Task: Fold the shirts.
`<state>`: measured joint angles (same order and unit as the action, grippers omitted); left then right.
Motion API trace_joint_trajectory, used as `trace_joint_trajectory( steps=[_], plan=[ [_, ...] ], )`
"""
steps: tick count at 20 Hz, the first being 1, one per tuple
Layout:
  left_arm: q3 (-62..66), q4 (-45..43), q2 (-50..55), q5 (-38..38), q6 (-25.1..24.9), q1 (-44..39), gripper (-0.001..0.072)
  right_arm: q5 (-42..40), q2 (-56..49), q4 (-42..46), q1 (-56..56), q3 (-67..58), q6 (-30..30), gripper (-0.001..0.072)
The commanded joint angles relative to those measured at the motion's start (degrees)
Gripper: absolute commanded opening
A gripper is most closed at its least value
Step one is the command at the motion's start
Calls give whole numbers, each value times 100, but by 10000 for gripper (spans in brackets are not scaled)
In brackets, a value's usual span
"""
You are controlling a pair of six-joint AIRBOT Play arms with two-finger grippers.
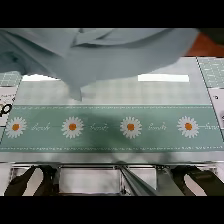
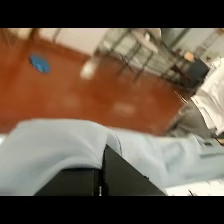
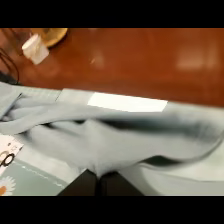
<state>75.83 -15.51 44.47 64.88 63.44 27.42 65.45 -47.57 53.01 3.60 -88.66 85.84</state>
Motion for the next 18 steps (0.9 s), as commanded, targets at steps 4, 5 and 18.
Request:
trace_joint_trajectory(
  steps=[4, 5, 18],
  plan=[
    [1268, -920, -1187, -11, 223, -79, 12, 621, 1805, 1565, -57, -400, 400, 25],
    [1344, -1309, -1322, 68, 398, -306, 12, 721, 1996, 1792, -57, -400, 529, 25],
    [-660, -2074, -769, 1056, 494, -1534, 12, 1305, 2098, 2249, -57, 1023, 881, 25]
  ],
)
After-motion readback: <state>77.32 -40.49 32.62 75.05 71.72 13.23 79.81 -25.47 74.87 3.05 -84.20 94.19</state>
